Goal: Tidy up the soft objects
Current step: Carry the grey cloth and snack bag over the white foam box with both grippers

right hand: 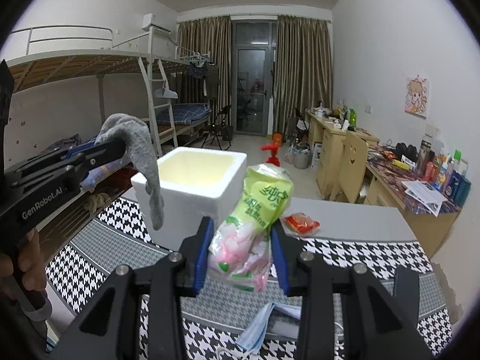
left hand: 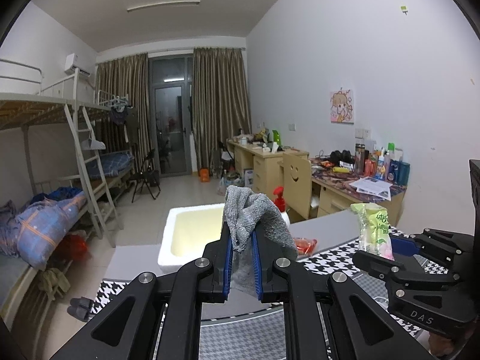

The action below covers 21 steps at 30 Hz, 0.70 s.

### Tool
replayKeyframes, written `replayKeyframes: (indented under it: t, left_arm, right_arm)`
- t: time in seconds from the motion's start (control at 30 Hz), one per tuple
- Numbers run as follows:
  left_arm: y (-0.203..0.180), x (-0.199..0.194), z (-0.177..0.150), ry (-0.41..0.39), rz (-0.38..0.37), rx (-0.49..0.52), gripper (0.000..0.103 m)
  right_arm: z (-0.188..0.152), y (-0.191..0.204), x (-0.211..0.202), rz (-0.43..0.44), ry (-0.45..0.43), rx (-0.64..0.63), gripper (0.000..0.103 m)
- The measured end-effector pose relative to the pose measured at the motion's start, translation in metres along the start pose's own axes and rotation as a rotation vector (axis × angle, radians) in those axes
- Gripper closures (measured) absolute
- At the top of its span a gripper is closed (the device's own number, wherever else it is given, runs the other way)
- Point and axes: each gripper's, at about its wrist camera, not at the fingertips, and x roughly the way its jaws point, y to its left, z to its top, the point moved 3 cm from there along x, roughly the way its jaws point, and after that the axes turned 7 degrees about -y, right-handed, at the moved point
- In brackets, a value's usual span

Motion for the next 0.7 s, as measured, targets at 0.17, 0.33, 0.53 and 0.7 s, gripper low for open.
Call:
replayKeyframes:
  t: [0.17,0.33,0.53,0.7]
  left_arm:
    - [0.002,0.0,0.007,-0.016,0.004,0.002,0.09]
    - [0.004,0.0,0.012,-0.034,0.029,0.012,0.09]
    - [0.007,0.005,0.016,-0.029,0.036,0.012,0.09]
    - [0.012,0.008,0.021,-0.034,0.052,0.009,0.09]
  right_arm:
    - [0.009,0.0,0.002,0.007,-0.009,0.008,0.061]
    - [0.018,0.004,0.004,0.011,-0.022,-0.008,0.061]
    - [0.024,0.01,0.008,0.02,-0.027,-0.016,0.061]
    - [0.03,0.01,0.012,0.019,-0.041,-0.015,0.061]
